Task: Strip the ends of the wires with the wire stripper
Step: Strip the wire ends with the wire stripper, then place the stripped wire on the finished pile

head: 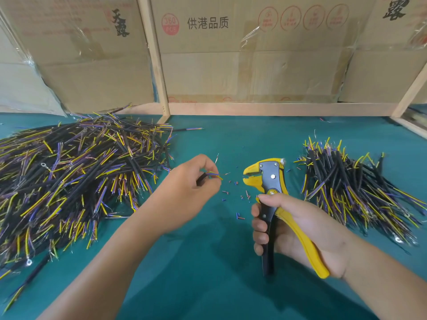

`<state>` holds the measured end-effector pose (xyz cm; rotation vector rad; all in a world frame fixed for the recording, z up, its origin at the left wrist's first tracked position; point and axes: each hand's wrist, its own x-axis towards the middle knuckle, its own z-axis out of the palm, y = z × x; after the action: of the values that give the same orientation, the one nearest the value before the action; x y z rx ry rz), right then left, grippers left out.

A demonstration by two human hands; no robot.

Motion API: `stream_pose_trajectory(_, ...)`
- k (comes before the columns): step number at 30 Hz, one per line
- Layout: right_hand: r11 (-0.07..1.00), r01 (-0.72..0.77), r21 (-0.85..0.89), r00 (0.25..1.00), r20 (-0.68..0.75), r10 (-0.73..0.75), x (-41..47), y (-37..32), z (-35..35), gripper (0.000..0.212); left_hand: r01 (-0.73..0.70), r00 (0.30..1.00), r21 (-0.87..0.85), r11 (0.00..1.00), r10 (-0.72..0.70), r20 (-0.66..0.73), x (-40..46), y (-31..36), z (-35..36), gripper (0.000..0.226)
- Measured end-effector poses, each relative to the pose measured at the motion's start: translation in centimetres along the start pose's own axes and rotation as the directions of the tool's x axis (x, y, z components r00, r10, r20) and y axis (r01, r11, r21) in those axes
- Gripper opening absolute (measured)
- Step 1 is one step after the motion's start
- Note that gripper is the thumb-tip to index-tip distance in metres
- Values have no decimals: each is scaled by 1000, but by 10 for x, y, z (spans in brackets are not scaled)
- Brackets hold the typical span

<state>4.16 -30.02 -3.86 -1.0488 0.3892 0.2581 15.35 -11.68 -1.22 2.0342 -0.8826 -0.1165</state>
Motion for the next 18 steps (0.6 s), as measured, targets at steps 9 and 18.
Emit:
stream_pose_trajectory(9,1000,-7,-14,998,54,7,1,2,-3,25,-40,999,-91,995,37,-31,-1,1,4,13)
stream_pose_trajectory(18,999,-41,-16,995,94,42,2,3,-8,29,-79,995,-79,994,74,-61,-4,4,11,14)
